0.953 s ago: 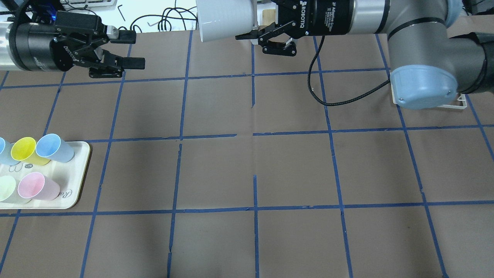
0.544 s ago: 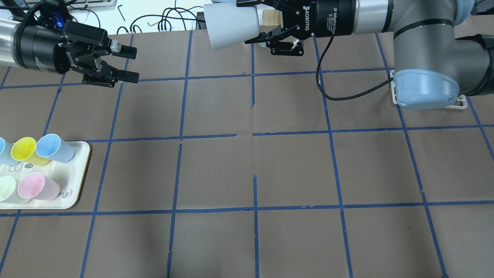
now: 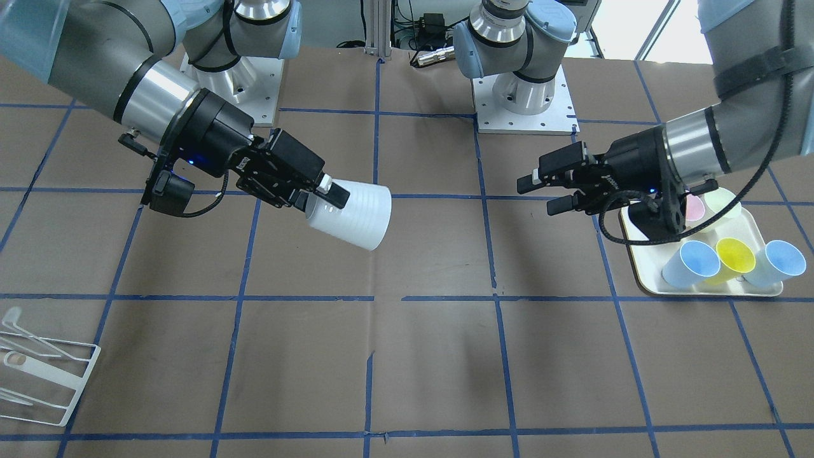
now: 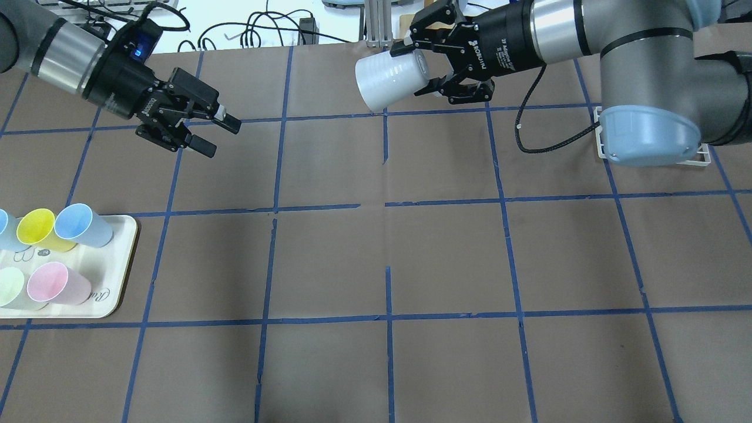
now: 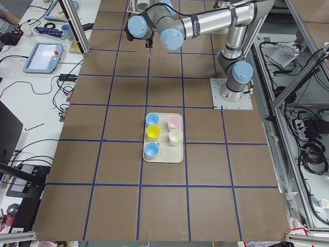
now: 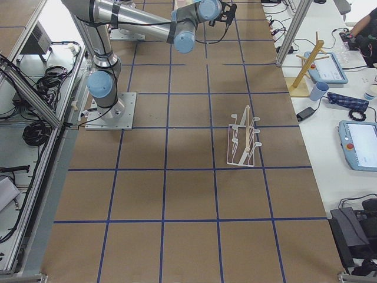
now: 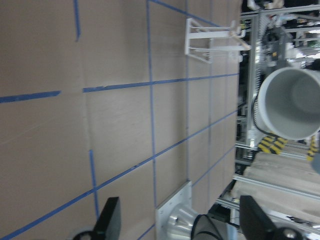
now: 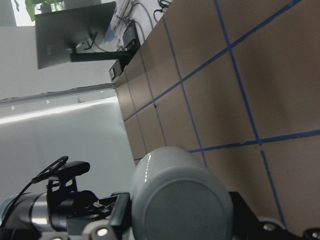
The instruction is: Transfer IKEA cup to right arm and place on rack
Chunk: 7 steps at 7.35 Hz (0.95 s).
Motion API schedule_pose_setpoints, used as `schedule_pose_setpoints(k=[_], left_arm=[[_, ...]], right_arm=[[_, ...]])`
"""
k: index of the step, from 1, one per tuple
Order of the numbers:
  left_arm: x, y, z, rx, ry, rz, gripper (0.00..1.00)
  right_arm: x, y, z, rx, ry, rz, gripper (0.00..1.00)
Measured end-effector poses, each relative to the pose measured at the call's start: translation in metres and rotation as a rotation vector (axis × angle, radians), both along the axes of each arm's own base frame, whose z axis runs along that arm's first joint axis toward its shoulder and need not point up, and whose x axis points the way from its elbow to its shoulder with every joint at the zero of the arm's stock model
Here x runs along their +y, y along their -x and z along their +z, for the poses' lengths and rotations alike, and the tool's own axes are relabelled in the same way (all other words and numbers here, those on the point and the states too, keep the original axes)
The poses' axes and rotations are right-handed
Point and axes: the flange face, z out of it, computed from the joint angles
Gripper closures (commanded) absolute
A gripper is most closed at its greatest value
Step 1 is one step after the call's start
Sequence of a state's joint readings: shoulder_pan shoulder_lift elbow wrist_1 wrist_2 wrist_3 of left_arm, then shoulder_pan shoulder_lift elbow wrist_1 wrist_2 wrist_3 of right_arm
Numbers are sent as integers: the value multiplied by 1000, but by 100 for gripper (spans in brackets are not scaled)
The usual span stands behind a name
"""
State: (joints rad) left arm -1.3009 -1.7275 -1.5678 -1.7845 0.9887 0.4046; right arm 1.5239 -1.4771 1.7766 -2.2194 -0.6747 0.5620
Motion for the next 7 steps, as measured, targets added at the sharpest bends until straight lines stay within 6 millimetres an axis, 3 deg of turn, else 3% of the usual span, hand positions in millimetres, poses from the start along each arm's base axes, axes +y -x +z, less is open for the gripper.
schedule_pose_setpoints(k=[2,4,7], left_arm=[[-6,42,-9,-322,16,-2,2],[10,83,17,-561,79,3,0],[25,98,62,-690,202,40,0]], right_arm=[[-4,16,-15,218,-42,-66,63],[2,38,-25,476,-47,-30,64],[19,81,-23,899,-66,158,68]])
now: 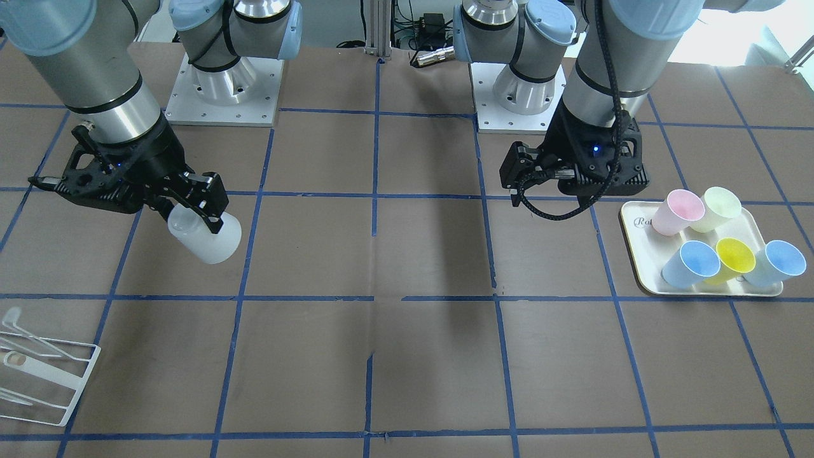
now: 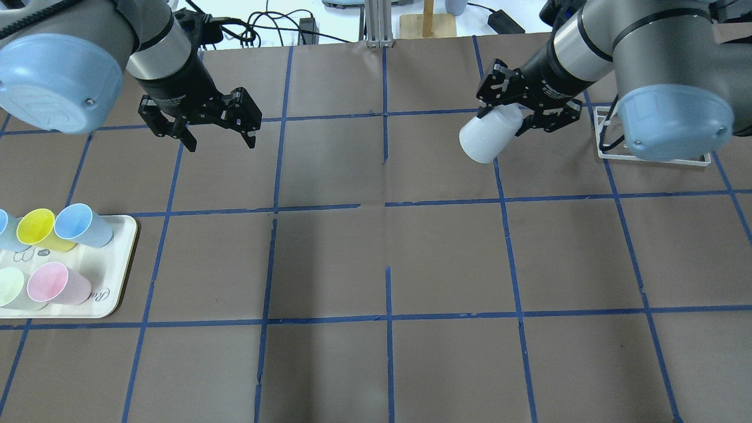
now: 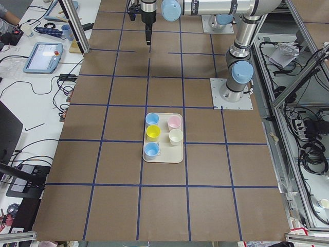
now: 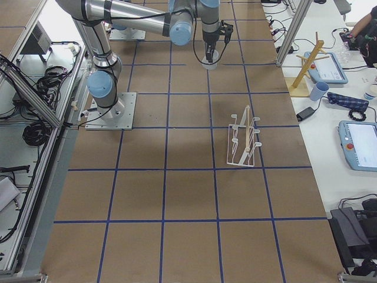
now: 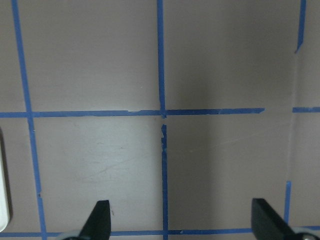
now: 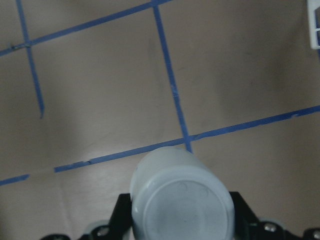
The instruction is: Transfer IKEA cup to right arm and place on rack
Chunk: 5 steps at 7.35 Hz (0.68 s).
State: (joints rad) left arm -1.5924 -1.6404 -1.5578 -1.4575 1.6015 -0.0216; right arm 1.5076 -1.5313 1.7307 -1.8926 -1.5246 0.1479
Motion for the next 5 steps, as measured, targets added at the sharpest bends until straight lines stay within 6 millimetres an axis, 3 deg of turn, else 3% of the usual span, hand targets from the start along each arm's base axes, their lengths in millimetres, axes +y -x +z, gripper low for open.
schedule_pose_setpoints(k=[2,5], left_arm=[[5,5,20,34,44,-6,0],[6,0,33,72,69,-1,0]], right_arm=[[-3,37,4,139,-7,69,68],[-15,130,7,202,24,146,69]])
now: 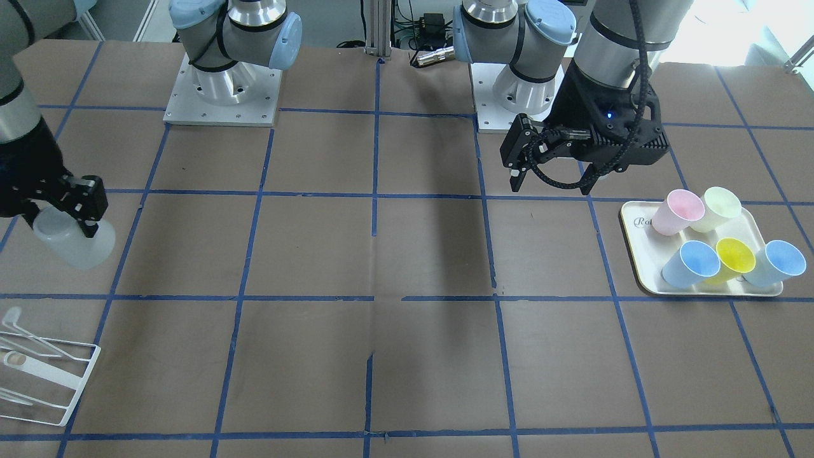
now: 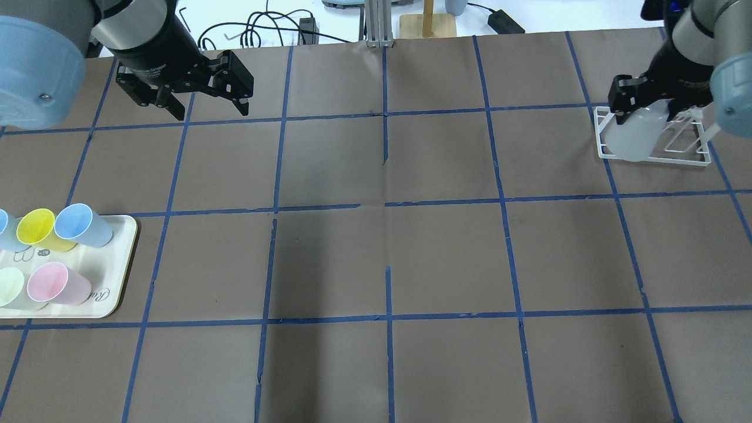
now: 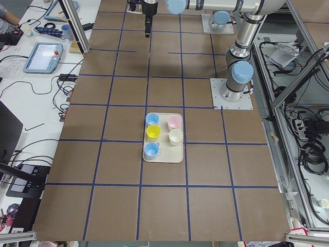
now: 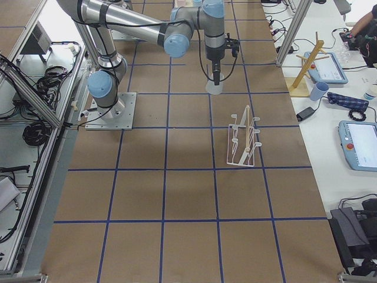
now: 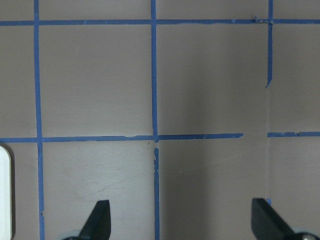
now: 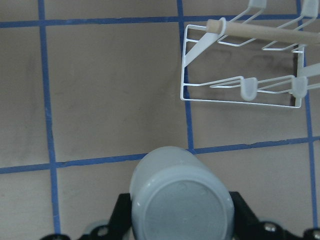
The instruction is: Transfer IKEA cup to right arm and place on rack
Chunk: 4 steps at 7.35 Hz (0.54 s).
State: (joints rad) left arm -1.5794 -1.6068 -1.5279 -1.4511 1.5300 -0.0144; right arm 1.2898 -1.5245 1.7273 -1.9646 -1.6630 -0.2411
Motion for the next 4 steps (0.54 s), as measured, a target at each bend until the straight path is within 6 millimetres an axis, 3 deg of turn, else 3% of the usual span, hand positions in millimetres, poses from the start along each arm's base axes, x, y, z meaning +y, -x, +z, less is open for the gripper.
schedule_pose_setpoints(k=[4], left_arm=[[0,-1,-2,2,-5,1,0]], right_arm=[[-27,50,-22,53,64,74,69]])
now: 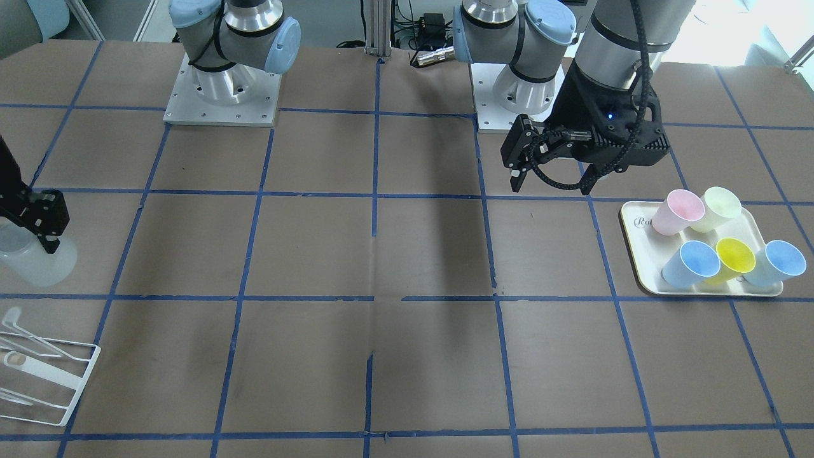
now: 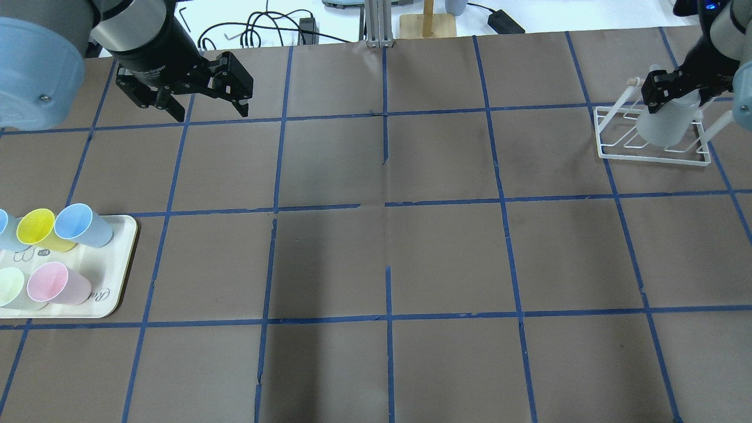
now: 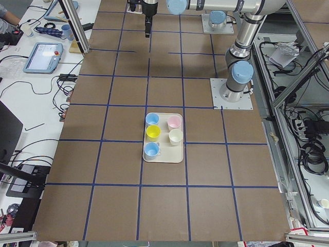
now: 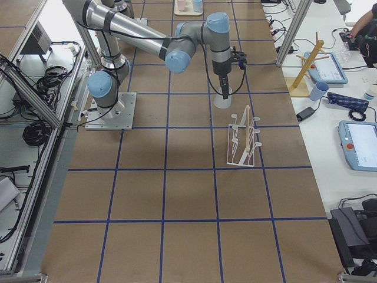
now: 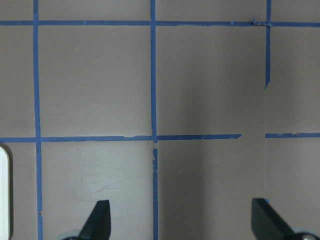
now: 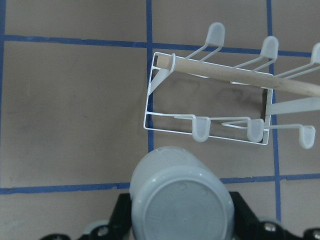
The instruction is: Transfer IKEA cup to right arm and place on rack
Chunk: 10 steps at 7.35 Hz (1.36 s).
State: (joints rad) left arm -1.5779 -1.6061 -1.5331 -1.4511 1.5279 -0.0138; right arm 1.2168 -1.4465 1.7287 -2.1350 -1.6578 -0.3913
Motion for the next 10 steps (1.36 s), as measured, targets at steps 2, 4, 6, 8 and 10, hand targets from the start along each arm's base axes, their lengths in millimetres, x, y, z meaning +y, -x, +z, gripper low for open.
schedule_pose_setpoints(k=[2,4,6,8,10], left_arm=[[0,0,-1,0,-1,0,0],[1,0,-1,-1,-2,0,0],[1,0,0,-1,-1,0,0],[1,0,0,-1,-1,0,0],[1,0,0,-1,0,0,0]], right_arm=[[-12,11,-17,8,7,16,69],[-17,20,-22,9,9,14,69],[-22,30,-28,5,9,21,68],[-28,33,-33,-11,21,28,68],[-34,35,-41,-16,25,31,68]])
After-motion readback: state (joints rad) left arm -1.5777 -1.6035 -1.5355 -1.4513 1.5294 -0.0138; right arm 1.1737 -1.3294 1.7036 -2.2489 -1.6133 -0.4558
